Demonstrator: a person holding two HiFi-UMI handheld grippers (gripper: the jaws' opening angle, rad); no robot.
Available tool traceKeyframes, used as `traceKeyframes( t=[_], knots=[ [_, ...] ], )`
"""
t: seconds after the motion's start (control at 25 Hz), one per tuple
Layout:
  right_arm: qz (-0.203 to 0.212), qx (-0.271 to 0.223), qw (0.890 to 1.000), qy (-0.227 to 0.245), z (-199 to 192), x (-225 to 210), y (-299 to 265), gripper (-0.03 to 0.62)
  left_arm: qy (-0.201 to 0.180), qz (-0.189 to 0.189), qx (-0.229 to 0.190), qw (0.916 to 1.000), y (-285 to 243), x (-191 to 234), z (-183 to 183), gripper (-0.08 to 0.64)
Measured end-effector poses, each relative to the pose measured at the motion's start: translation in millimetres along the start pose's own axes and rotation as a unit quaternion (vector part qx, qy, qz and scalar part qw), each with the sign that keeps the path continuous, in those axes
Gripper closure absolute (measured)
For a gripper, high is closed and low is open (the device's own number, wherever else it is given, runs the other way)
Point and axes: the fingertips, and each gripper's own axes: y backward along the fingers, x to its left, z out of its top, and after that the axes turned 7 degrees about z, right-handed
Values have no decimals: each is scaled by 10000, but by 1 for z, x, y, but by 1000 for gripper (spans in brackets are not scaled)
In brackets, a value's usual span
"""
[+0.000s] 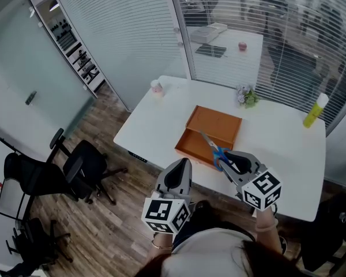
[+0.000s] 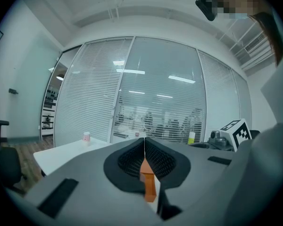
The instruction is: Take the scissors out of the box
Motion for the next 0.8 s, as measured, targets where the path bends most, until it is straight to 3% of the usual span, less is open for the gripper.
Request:
traceKeyframes(
  t=[0.8],
  knots=[
    [-73, -520, 9985, 152, 24, 19, 39, 482, -49, -73, -49, 9999, 20, -24, 2, 540]
  ],
)
